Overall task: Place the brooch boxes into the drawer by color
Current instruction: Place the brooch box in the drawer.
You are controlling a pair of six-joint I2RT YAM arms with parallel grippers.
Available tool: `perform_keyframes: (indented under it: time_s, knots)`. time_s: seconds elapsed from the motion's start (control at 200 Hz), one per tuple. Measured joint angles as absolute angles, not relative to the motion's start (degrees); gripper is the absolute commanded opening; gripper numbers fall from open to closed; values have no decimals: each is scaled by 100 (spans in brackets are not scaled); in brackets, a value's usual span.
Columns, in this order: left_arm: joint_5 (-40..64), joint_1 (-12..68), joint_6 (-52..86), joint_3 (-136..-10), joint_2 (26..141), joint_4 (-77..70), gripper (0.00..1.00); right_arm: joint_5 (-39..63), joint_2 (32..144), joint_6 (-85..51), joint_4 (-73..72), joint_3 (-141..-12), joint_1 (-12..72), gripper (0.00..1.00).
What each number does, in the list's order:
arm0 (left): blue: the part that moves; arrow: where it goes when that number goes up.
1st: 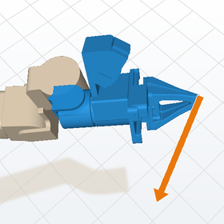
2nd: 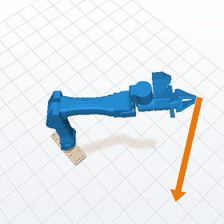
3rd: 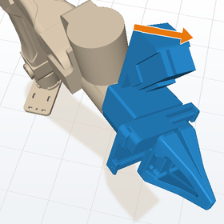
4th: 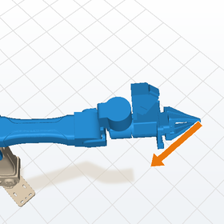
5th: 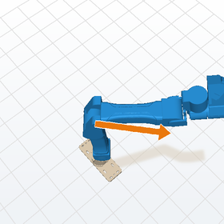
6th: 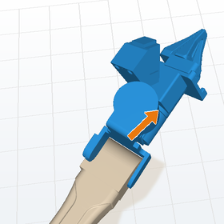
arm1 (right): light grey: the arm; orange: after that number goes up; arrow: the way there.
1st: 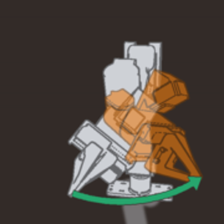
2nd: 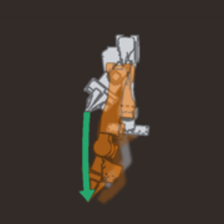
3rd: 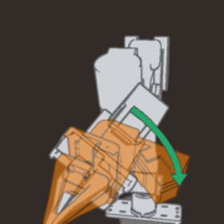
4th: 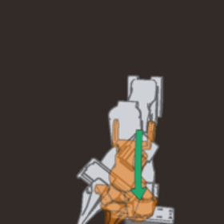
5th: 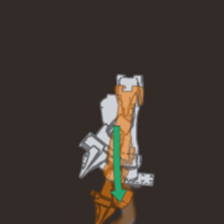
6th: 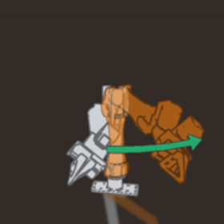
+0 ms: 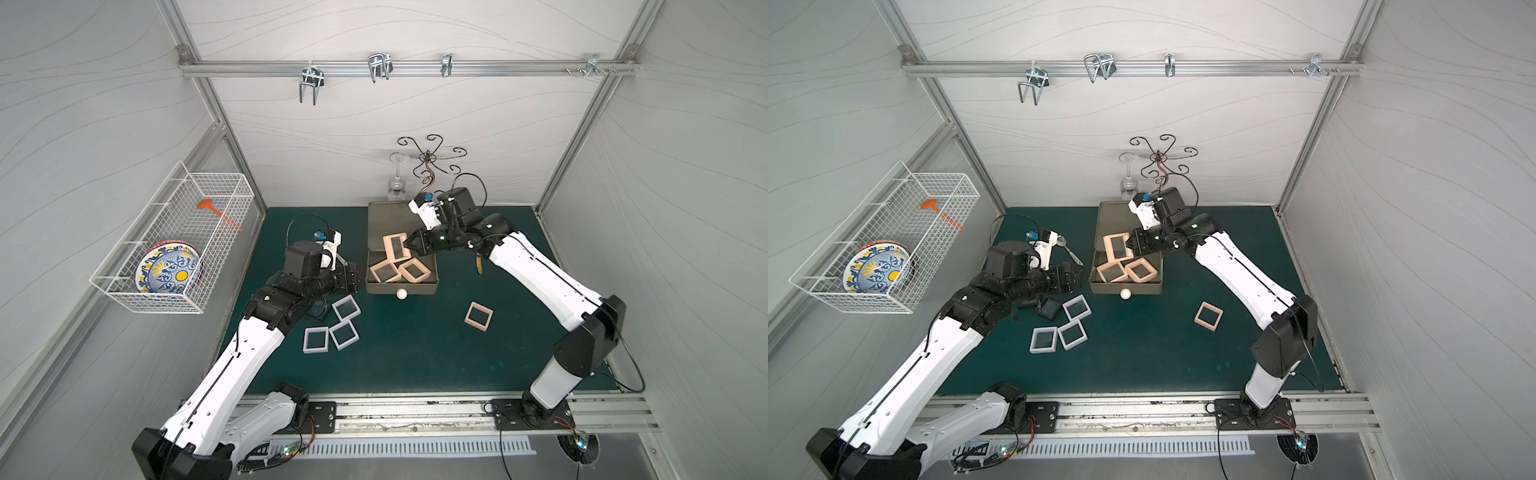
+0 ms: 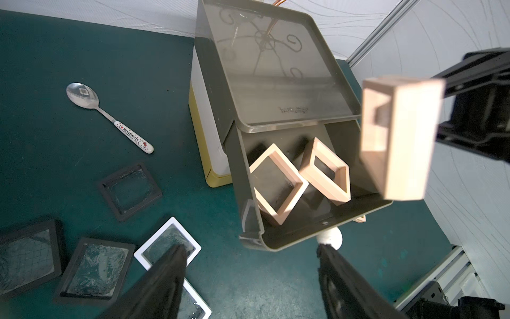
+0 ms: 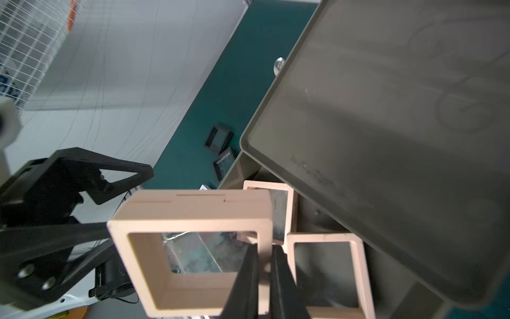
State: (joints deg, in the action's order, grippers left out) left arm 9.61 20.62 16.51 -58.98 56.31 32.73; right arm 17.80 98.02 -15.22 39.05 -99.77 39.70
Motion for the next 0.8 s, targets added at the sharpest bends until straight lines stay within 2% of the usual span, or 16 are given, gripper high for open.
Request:
perform_keyframes:
  time_s: [0.225,0.8]
  knots:
    - [958,2062,1651,-5898,5590,3273,78,1719,10300,-1621,3957,-10022,4167,0]
    - [958,2062,1651,-5898,5564,3273,78,1201,10285,-1420,4353,-9719,3933,0]
